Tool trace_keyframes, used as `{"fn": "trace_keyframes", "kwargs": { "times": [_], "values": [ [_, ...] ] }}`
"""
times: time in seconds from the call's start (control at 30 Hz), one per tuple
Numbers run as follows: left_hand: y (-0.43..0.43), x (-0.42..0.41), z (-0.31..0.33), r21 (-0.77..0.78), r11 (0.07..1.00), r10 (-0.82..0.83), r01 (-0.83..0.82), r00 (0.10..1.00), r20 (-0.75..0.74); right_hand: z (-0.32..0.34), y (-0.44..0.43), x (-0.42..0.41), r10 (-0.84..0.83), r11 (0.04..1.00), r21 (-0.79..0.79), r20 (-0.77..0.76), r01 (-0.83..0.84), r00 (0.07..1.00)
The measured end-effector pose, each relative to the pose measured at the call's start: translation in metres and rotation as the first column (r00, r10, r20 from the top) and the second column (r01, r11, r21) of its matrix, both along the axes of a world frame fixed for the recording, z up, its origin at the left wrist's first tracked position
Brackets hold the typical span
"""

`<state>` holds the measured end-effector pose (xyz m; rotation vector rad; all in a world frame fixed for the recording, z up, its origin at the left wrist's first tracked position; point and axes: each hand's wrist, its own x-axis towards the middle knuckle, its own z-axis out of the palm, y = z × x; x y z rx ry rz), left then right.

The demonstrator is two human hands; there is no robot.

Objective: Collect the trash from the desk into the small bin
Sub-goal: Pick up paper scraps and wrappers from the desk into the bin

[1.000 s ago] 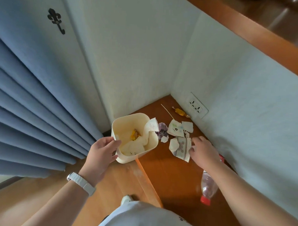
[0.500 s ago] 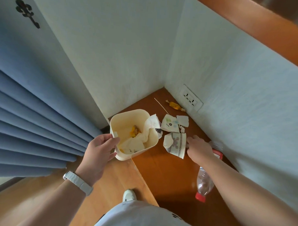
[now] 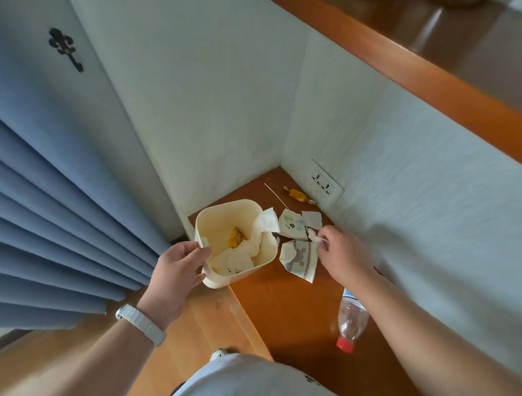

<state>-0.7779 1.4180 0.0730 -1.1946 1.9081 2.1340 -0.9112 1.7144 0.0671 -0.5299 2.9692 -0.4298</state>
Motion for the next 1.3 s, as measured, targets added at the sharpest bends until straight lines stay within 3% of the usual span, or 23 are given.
{"fn": "trace_keyframes", "kwargs": {
  "times": [0.17,0.37,0.53,0.77,0.9,1.03,1.3],
  "values": [
    [0.004,0.004,0.007,0.018,1.000,-0.025,0.025,1.000,-0.015,0.051,-0.042,0.027,0.210,0.941,-0.242,-0.131,-0.236,0.969],
    [0.004,0.013,0.016,0.019,0.999,-0.040,0.041,0.998,-0.038,0.062,-0.077,0.050,0.419,0.882,-0.150,-0.185,-0.447,0.889],
    [-0.002,0.019,0.016,0.031,0.999,-0.025,0.026,0.999,-0.043,0.052,-0.074,0.060,0.484,0.854,-0.102,-0.206,-0.511,0.850],
    [-0.002,0.022,0.001,0.045,0.999,0.016,-0.016,1.000,-0.010,0.016,-0.039,0.056,0.287,0.940,-0.148,-0.140,-0.306,0.948],
    [0.001,0.025,-0.003,0.040,0.998,0.040,-0.041,0.999,0.014,-0.025,-0.018,0.042,0.073,0.995,-0.065,0.045,-0.070,0.996],
    [0.000,0.029,-0.004,0.027,0.997,0.070,-0.071,0.997,0.026,-0.057,-0.005,0.022,-0.062,0.997,0.059,0.187,0.052,0.980],
    [0.006,0.033,-0.004,0.002,0.995,0.103,-0.104,0.994,0.047,-0.088,-0.009,0.001,-0.166,0.986,0.083,0.330,0.147,0.929]
  ]
}}
